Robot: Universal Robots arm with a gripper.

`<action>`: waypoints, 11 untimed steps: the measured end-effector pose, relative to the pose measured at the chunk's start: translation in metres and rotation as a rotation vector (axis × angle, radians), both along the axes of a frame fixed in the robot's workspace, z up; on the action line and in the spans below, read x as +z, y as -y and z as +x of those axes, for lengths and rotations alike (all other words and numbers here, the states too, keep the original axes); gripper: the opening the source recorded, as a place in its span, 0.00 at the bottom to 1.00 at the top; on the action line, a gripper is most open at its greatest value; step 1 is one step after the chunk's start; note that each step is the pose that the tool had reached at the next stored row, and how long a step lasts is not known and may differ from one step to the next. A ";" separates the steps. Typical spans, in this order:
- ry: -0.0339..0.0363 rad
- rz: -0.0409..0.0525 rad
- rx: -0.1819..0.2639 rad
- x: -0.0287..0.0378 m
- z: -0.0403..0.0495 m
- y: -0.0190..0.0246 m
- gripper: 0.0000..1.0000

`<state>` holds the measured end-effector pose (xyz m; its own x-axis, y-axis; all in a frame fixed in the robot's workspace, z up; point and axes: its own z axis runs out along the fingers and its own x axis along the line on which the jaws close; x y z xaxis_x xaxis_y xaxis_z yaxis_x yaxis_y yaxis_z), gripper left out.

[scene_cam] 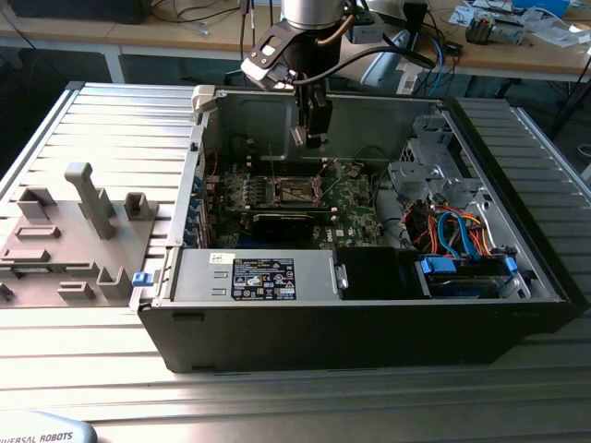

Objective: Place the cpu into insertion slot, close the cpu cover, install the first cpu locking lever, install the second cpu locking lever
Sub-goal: 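Place the cpu into insertion slot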

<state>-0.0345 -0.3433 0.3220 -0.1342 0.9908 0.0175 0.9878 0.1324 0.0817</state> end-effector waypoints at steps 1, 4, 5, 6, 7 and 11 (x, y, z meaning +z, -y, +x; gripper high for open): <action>0.0000 0.0000 -0.001 0.0000 0.0000 0.0000 0.54; 0.0000 0.0000 -0.004 -0.0001 0.0000 0.0000 0.54; -0.0001 0.0000 -0.006 -0.0001 0.0000 0.0000 0.54; 0.0000 0.0000 -0.007 -0.0001 0.0000 0.0000 0.54; 0.0000 0.0000 -0.008 -0.0001 0.0000 0.0000 0.54; 0.0000 0.0000 -0.013 -0.0002 0.0000 0.0000 0.54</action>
